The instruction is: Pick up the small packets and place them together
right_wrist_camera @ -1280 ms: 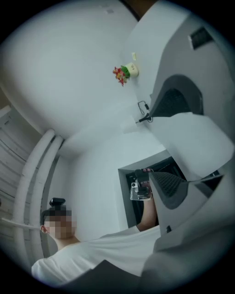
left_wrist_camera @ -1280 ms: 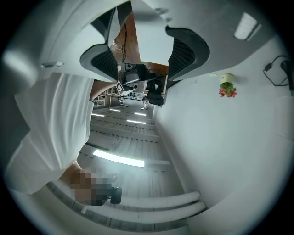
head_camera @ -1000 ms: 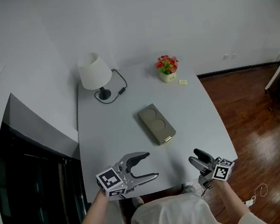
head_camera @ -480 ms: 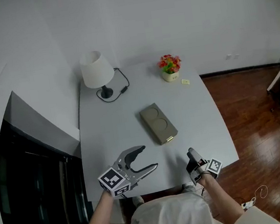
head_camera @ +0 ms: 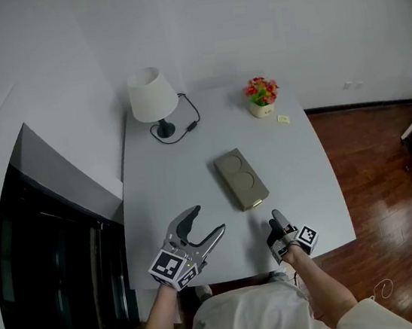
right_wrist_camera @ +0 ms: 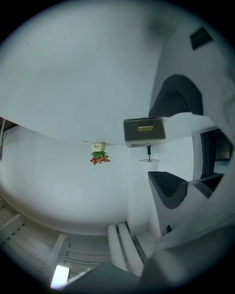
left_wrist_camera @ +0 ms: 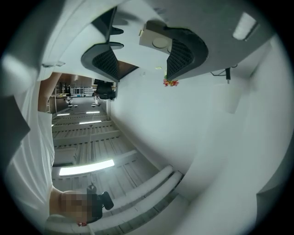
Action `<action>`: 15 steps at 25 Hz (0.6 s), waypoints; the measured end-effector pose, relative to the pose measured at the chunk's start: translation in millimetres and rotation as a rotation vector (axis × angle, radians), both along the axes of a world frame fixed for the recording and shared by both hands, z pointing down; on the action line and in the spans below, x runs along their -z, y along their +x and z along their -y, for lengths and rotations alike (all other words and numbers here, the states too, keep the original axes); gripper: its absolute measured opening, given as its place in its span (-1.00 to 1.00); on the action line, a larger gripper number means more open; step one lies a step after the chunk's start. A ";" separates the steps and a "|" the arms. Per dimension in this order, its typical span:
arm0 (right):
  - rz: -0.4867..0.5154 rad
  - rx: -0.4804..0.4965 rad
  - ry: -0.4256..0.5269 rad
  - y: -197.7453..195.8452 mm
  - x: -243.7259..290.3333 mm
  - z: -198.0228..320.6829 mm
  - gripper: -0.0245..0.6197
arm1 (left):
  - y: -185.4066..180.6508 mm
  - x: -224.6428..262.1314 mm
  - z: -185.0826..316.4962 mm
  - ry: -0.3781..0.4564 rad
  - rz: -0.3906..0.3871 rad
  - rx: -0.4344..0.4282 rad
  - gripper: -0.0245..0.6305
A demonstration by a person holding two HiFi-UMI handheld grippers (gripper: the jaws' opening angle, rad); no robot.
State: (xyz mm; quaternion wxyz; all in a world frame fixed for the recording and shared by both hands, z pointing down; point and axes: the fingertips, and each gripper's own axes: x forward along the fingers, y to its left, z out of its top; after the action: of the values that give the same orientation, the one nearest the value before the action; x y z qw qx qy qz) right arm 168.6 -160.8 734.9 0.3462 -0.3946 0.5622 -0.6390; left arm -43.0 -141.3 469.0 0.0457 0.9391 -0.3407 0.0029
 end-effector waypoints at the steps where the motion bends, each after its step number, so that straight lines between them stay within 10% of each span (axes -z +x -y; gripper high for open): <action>1: 0.006 -0.005 -0.007 -1.4 -2.8 4.3 0.22 | -2.9 0.9 1.2 0.008 0.005 0.025 0.07; 15: 0.073 -0.096 -0.037 -13.0 -26.1 54.1 0.17 | -33.4 4.9 -1.1 0.005 -0.025 0.223 0.07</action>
State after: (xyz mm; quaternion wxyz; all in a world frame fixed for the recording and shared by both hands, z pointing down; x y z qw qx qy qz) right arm 155.6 -214.8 761.0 0.3893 -0.4038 0.5179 -0.6459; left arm -76.5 -140.2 464.2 0.0479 0.8955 -0.4423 -0.0145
